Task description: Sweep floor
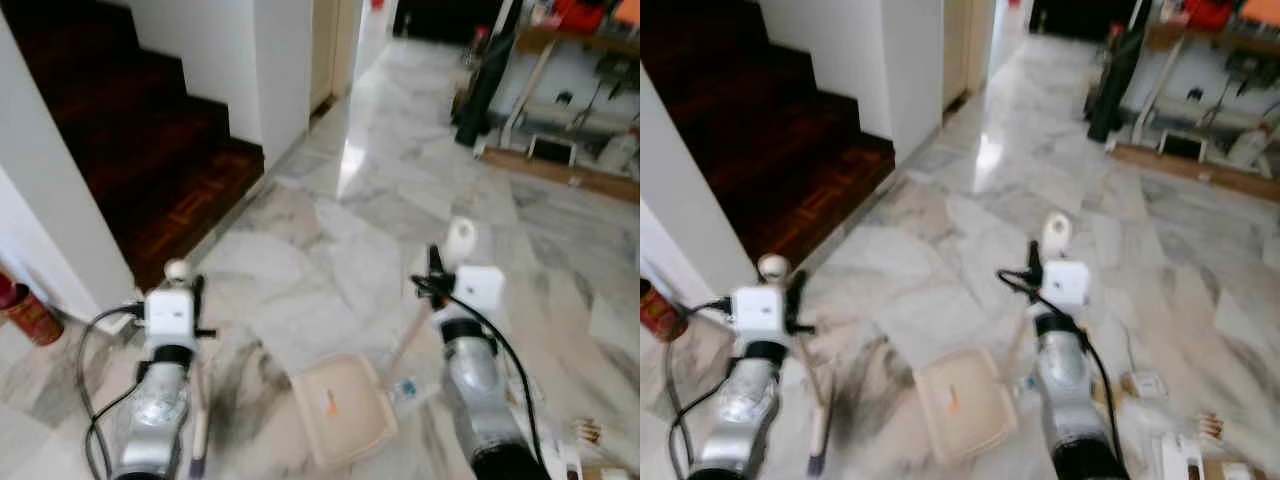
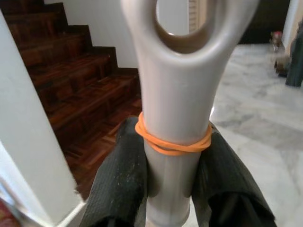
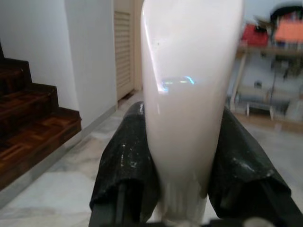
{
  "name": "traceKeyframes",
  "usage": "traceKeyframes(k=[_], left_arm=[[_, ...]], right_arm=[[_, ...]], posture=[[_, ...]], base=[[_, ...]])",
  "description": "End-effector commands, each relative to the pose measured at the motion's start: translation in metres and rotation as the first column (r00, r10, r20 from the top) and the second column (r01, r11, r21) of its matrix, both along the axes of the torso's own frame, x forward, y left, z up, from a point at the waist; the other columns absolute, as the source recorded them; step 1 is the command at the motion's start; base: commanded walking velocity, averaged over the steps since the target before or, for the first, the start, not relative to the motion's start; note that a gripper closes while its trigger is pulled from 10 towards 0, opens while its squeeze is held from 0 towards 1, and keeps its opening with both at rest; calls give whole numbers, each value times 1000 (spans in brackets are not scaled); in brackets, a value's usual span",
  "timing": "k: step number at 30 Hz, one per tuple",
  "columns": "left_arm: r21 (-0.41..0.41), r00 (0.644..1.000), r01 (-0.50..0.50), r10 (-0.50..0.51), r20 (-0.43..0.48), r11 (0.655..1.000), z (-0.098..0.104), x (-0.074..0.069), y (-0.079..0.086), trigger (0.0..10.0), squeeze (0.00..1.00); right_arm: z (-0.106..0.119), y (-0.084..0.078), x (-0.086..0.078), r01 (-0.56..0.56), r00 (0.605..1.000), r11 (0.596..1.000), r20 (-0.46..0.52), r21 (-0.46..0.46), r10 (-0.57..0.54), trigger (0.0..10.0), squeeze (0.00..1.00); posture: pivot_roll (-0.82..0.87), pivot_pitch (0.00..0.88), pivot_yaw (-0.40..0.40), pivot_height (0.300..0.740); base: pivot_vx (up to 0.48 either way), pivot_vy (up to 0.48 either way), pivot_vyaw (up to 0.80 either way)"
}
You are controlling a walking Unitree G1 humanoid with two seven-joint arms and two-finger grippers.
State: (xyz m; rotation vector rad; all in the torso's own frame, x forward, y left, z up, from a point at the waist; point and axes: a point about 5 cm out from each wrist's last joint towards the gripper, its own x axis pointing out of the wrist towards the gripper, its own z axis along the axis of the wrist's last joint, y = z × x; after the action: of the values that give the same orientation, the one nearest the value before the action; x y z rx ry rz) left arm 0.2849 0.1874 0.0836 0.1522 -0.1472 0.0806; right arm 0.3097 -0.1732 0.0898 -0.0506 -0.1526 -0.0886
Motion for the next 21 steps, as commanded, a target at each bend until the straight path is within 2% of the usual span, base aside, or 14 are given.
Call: traceKeyframes(k=[1,12,17,21], left_arm=[[11,999,-10,9,51,1000,11,2,5,10000,0],[7,999,-10,10,48,1000,10,2,4,10000,0],[6,999,-12,11,48,1000,9,2,4,10000,0],[2,999,-13,13,51,1000,10,2,3,10000,0]], right_arm=[[17,7,6,-22,997,1000,72,5,22,10000,0],[16,7,7,-24,998,1000,61,13,23,10000,0],[16,8,8,-28,998,999,56,17,27,10000,0],[16,8,8,-32,998,999,56,15,31,10000,0]], posture=[[109,0,-59,740],[109,0,-63,740],[108,0,-63,740],[108,0,-65,740]], base=[[375,0,0],[371,0,0],[359,0,-766],[152,0,0]])
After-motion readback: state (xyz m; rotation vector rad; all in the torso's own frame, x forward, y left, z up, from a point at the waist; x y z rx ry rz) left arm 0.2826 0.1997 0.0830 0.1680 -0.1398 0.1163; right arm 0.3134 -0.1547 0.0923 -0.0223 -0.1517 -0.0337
